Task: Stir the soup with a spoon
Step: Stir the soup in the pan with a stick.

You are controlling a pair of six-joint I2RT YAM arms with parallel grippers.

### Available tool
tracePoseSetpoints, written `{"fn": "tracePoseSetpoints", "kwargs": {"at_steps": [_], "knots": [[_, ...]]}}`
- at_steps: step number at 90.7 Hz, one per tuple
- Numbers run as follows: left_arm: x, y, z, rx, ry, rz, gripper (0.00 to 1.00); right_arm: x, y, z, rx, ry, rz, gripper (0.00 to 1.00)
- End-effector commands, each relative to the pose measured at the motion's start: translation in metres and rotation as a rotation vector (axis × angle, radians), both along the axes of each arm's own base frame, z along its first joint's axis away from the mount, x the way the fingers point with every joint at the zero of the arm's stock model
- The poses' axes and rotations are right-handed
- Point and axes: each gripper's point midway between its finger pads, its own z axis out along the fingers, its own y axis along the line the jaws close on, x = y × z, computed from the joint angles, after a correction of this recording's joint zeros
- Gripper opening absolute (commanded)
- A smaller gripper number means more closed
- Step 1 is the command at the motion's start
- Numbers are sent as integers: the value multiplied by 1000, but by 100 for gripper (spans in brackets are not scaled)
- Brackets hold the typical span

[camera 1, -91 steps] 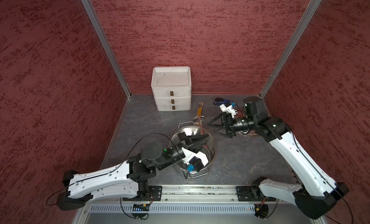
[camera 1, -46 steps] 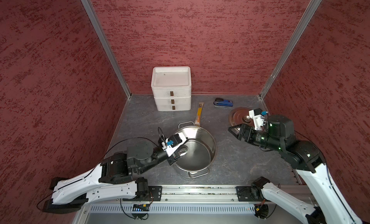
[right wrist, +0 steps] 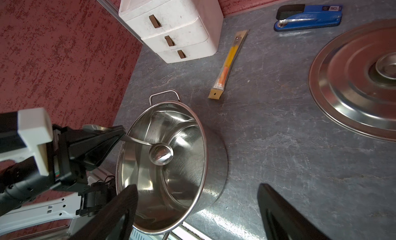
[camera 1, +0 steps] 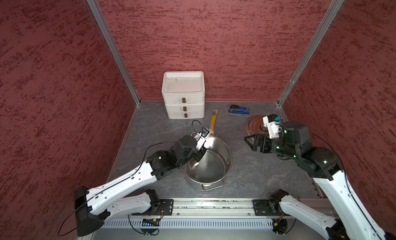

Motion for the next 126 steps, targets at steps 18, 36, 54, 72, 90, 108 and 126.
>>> {"fn": "tracePoseSetpoints", "kwargs": {"at_steps": [18,36,54,72,90,108,126], "knots": [[39,-15,19,-66,-12,-20,0,-4,-13,-4,-17,-37,-48,92],[41,-48,15,-74,-8,-125,0,-4,-13,-2,-35,-41,-38,91],[26,-98,21,-58,-70,-262,0,-9,-16,6,-45,-70,-29,91],[4,-139,33,-57,-121,-368,0,-14,-19,4,-46,-66,-24,91],[-44,-152,33,-47,-106,-475,0,-19,-19,-1,-33,-54,-26,91],[-104,-139,30,-58,-59,-548,0,-19,-21,-8,-14,-45,-46,90],[-124,-96,16,-43,3,-463,0,-19,-18,-14,5,-23,-51,89]]}}
